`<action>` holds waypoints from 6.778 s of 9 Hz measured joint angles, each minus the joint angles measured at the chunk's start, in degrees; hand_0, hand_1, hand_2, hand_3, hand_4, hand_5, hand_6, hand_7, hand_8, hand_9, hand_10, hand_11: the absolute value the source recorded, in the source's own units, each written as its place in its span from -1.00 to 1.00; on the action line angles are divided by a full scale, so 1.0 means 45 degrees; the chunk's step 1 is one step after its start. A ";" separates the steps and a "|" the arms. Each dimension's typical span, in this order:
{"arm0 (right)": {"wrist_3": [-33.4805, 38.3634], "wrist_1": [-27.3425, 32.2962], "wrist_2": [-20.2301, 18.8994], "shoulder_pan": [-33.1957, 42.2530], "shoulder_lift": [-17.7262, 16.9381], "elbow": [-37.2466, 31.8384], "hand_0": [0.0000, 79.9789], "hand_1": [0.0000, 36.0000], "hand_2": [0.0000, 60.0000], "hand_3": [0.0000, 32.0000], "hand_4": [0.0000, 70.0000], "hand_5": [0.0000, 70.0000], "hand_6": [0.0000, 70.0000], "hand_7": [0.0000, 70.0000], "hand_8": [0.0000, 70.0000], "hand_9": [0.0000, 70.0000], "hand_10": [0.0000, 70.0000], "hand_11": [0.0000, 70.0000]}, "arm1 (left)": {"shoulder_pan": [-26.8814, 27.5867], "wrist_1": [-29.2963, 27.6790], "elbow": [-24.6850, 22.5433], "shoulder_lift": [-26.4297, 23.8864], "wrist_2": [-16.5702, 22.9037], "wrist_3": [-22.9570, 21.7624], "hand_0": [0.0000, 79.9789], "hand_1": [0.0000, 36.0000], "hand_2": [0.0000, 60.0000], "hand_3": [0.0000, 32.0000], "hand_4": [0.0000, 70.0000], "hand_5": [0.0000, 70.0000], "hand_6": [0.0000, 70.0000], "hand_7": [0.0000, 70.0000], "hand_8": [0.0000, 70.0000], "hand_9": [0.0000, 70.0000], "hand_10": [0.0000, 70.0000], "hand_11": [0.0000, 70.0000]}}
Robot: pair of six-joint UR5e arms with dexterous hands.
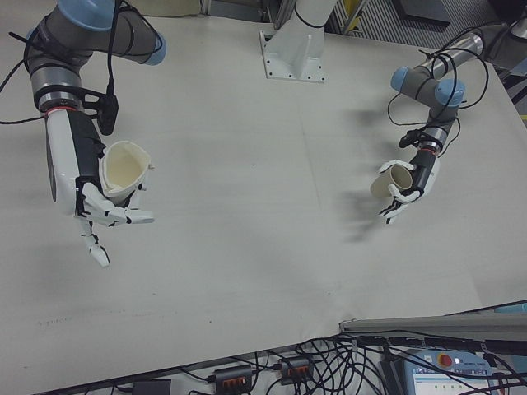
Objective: Pour water
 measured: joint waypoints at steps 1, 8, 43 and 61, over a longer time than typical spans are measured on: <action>-0.0603 -0.0917 -0.0003 0.0182 0.0319 0.0842 1.00 1.00 1.00 -1.00 -0.18 -0.19 1.00 1.00 0.60 1.00 -0.84 -0.63 | 0.0321 0.0184 0.0211 -0.0630 0.0017 0.0367 1.00 1.00 1.00 -1.00 0.39 1.00 -0.43 -0.55 -0.67 -0.85 -0.72 -0.49; -0.6615 -0.3788 -0.0533 -0.0108 0.2893 0.2444 1.00 1.00 1.00 -1.00 -0.07 -0.21 1.00 1.00 0.48 0.91 -0.99 -0.86 | 0.1735 -0.0063 0.3389 -0.4474 -0.0056 0.1919 1.00 1.00 1.00 -1.00 0.43 1.00 -0.33 -0.49 -0.63 -0.82 -0.71 -0.48; 0.1301 1.0173 -0.0083 0.1782 -0.0880 -0.8999 1.00 1.00 1.00 -1.00 -0.83 -0.09 1.00 1.00 1.00 1.00 0.09 0.62 | -0.4869 -0.2282 0.0729 0.2410 0.4885 -0.0237 1.00 1.00 1.00 -1.00 0.60 1.00 -0.37 -0.50 -0.62 -0.77 -0.67 -0.42; 0.0608 1.3441 0.1163 0.0507 0.0562 -1.5318 0.75 1.00 1.00 -1.00 -1.00 -0.24 0.73 0.49 0.97 1.00 -0.27 0.15 | -0.5602 -0.8081 0.5252 0.5531 0.4796 0.0860 0.59 -0.37 -1.00 -1.00 0.31 -1.00 -0.47 -0.53 -0.72 -0.87 -0.81 -0.68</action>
